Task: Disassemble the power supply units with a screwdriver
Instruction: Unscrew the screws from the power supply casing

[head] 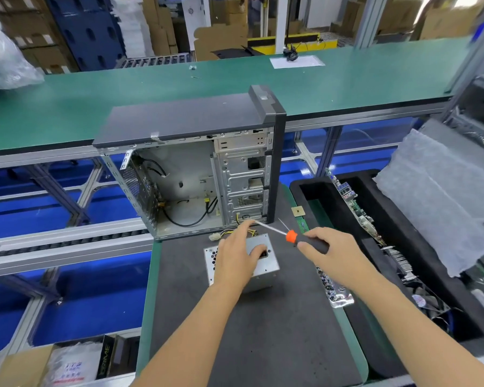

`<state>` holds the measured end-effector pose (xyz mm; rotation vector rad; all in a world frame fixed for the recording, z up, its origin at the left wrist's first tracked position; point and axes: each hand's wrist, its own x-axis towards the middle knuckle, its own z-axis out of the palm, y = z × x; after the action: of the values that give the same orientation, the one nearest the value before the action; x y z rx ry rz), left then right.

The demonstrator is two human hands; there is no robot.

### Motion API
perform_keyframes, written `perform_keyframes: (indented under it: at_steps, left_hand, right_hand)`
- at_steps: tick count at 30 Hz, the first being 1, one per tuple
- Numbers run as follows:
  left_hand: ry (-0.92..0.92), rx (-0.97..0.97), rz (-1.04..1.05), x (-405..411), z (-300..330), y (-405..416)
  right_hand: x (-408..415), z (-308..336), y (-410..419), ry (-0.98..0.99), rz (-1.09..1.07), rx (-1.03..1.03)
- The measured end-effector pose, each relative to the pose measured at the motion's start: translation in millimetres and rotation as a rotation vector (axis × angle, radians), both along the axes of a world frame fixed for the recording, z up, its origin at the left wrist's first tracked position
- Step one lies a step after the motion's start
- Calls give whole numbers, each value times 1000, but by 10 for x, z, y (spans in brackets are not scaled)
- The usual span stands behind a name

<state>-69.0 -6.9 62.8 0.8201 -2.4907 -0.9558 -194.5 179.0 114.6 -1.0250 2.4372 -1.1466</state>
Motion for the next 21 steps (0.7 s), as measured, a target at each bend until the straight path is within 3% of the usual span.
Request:
perform_keyframes:
  at_steps: [6, 11, 15, 21]
  left_hand:
    - [98, -269, 5, -50, -98, 11]
    - [153, -190, -21, -52, -78, 40]
    - [112, -218, -69, -27, -61, 48]
    - [26, -260, -166, -24, -51, 10]
  right_hand:
    - [-107, 188, 150, -106, -14, -46]
    - [-83, 325, 15, -177, -135, -331]
    - [-50, 393, -153, -61, -183, -339]
    - [-42, 534, -305, 75, -89, -267]
